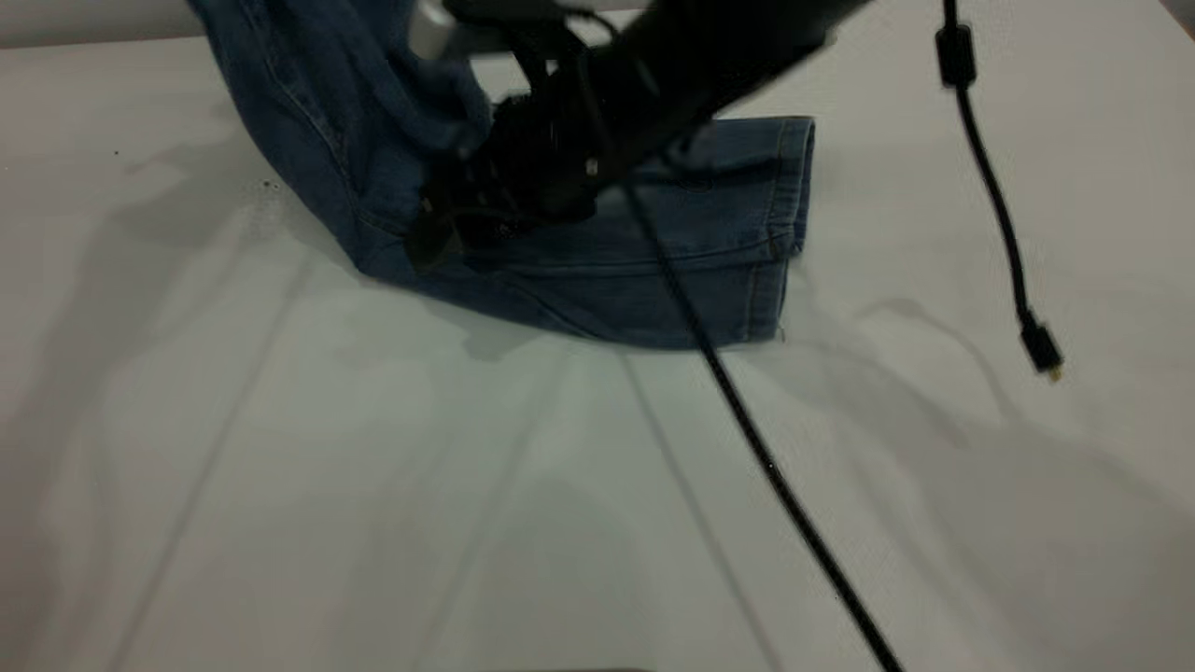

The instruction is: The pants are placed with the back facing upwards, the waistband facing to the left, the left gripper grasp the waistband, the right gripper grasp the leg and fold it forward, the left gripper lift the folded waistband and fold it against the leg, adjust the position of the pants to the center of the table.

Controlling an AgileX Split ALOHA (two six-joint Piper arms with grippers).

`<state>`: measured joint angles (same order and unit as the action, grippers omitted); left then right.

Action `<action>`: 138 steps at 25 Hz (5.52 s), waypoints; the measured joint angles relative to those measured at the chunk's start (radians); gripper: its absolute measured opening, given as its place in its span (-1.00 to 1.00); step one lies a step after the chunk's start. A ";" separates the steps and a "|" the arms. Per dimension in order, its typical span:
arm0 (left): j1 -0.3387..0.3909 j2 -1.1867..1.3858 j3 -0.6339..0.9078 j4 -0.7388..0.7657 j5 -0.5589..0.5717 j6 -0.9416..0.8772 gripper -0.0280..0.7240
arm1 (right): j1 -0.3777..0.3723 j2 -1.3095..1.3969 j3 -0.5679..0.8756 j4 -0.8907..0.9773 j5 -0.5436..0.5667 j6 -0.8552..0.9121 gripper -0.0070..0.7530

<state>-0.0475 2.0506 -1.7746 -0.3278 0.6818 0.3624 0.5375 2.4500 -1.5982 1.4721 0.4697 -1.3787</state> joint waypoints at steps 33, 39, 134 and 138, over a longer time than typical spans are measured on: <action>-0.508 0.174 -0.036 0.003 0.027 0.083 -0.66 | -0.340 -0.628 0.003 -0.979 0.273 0.991 0.31; -0.534 0.204 -0.036 0.002 0.011 0.133 -0.32 | -0.340 -0.628 0.003 -0.980 0.281 0.991 0.31; -0.531 -1.051 0.470 0.475 0.490 -0.287 0.39 | -0.340 -2.043 0.428 -1.174 0.807 1.227 0.31; -0.531 -1.289 0.634 0.467 0.490 -0.287 0.39 | -0.340 -2.153 0.547 -1.217 0.807 1.273 0.31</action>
<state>-0.5782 0.7616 -1.1409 0.1397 1.1713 0.0753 0.1979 0.2968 -1.0511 0.2551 1.2769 -0.1057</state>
